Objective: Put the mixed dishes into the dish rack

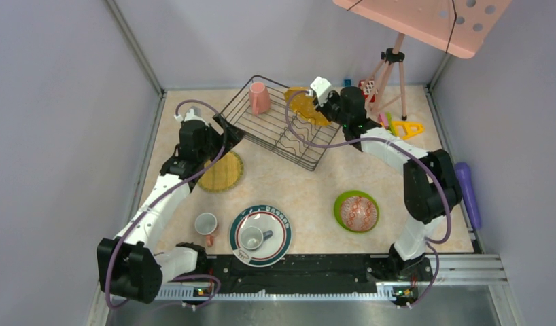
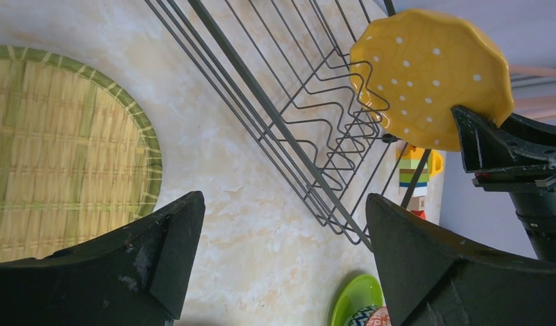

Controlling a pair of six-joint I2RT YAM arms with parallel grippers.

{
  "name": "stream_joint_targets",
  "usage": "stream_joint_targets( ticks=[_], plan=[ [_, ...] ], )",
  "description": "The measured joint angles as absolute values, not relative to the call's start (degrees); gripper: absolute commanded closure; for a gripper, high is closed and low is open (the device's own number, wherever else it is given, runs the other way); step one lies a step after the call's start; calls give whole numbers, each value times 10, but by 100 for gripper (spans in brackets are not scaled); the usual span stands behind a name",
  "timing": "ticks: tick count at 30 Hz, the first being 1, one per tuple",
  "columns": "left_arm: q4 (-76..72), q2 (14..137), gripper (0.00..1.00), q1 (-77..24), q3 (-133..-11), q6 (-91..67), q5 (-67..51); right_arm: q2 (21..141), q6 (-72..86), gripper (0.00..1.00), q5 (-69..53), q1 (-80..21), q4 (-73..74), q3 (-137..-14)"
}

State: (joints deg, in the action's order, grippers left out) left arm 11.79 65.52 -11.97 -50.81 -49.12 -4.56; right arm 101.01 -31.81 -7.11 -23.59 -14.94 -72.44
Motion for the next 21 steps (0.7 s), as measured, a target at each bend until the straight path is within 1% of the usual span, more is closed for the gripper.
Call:
stream_joint_targets(
  ticks=[13, 14, 15, 16, 17, 18, 19, 21],
  plan=[
    [153, 649, 6, -120, -508, -476, -6, 1032, -243, 100, -84, -212, -161, -709],
    [156, 649, 6, -120, -508, -475, -1, 1035, -236, 96, -89, -211, -162, -710],
    [159, 647, 6, -120, -508, -474, 3, 1038, -230, 88, -92, -210, -163, -710],
    [164, 645, 6, -120, -508, -473, 8, 1042, -223, 73, -94, -208, -161, -713],
    [167, 642, 6, -120, -508, -472, 12, 1046, -218, 55, -96, -208, -160, -716],
    [171, 638, 5, -120, -508, -472, 16, 1050, -210, 43, -98, -208, -156, -721],
    [173, 633, 5, -120, -508, -471, 21, 1053, -203, 38, -100, -208, -155, -728],
    [179, 625, 5, -120, -508, -470, 30, 1054, -188, 36, -100, -208, -154, -741]
  ],
)
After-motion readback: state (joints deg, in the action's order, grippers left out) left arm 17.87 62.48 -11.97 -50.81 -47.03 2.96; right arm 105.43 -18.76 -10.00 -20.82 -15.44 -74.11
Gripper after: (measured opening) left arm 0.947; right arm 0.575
